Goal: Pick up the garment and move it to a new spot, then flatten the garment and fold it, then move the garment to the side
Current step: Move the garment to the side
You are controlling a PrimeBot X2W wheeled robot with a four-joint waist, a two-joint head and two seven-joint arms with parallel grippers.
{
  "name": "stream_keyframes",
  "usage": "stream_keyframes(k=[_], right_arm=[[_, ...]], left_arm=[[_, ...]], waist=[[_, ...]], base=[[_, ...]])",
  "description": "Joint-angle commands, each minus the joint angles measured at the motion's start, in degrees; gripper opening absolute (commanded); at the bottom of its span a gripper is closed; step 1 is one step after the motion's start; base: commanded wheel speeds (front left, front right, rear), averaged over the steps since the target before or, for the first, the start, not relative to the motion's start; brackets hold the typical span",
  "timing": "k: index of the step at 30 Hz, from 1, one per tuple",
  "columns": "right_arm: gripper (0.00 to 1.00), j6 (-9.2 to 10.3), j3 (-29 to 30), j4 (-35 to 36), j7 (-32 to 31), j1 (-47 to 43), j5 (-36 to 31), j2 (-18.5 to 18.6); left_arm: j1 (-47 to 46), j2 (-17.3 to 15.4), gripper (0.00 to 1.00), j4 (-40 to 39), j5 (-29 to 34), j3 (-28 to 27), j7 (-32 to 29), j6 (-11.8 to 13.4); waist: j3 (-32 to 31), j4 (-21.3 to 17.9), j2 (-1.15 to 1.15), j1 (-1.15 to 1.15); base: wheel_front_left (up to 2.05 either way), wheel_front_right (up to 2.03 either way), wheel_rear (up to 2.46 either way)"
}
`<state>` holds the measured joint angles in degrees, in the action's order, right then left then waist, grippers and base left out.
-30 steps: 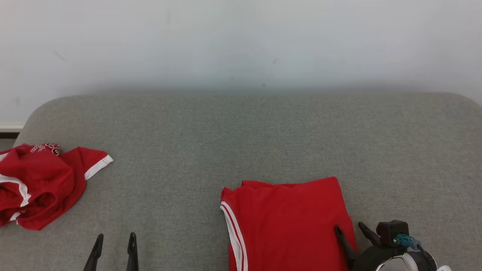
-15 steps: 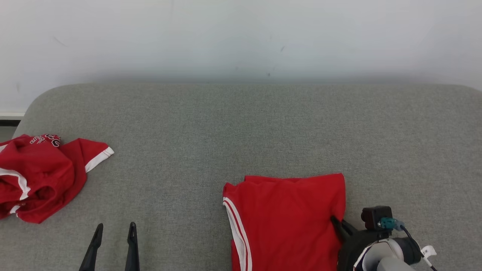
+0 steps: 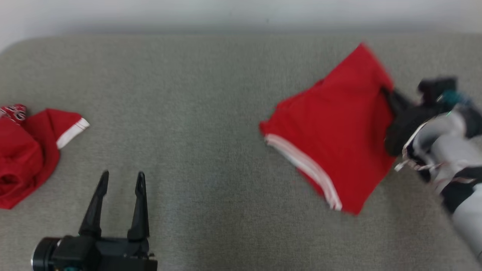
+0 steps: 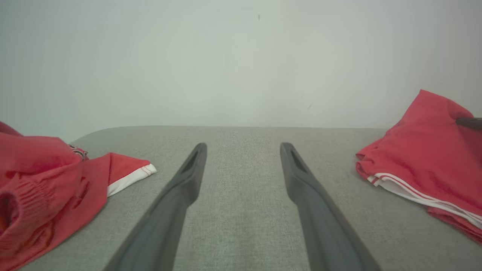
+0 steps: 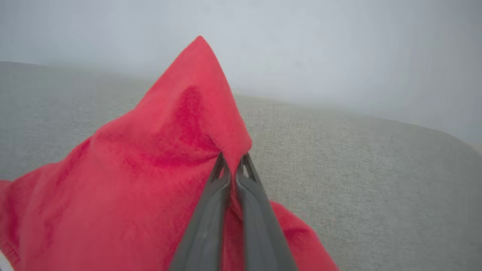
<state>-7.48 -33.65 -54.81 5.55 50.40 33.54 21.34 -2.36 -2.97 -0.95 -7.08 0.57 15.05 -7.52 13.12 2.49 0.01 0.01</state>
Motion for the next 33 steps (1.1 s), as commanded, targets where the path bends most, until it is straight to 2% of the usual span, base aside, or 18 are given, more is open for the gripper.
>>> stream_keyframes(k=[1, 3, 9, 15, 22, 27, 33], right_arm=[[0.0, 0.01, -0.1, -0.1, 0.1, 1.7, 0.7, 1.3], [0.0, 0.01, -1.0, -0.2, 0.1, 6.4, 1.2, 5.1], [0.0, 0.01, -1.9, -0.2, 1.2, 12.5, 2.6, 12.1], [0.0, 0.01, -3.2, 0.1, 1.5, 16.2, 2.3, 17.6], [0.0, 0.01, -5.4, 1.5, 0.3, 19.4, 2.0, 23.2], [0.0, 0.01, -6.4, 2.2, -0.9, 23.2, 1.2, 26.0], [0.0, 0.01, -7.1, 0.0, -2.0, 26.4, 0.1, 25.9]], left_arm=[[-1.3, 0.0, 1.0, -0.6, -0.1, -0.1, 0.2, 0.1], [-3.8, -0.6, 1.0, -2.0, 0.4, -0.1, 0.2, 0.1], [-6.1, -2.6, 1.0, -4.8, 1.3, -0.7, 0.2, 0.1], [-6.0, -4.4, 1.0, -7.1, 2.0, -1.9, 0.2, 0.1], [-4.7, -5.4, 1.0, -9.8, 2.5, -3.0, 0.2, 0.2], [-4.7, -6.1, 1.0, -10.8, 2.5, -3.4, 0.2, 0.1], [-4.4, -5.6, 1.0, -10.6, 2.7, -3.4, 0.1, 0.1]], waist=[[7.9, -2.4, -0.01, -0.01], [12.2, -4.4, -0.01, -0.01], [18.1, -9.3, -0.01, -0.01], [21.0, -13.3, -0.01, -0.01], [23.0, -15.7, -0.01, -0.01], [24.3, -15.8, -0.01, -0.01], [25.1, -14.8, -0.01, -0.01]], base=[[0.0, 0.0, 0.0], [0.0, 0.0, 0.0], [0.0, 0.0, 0.0], [0.0, 0.0, 0.0], [0.0, 0.0, 0.0], [0.0, 0.0, 0.0], [0.0, 0.0, 0.0]])
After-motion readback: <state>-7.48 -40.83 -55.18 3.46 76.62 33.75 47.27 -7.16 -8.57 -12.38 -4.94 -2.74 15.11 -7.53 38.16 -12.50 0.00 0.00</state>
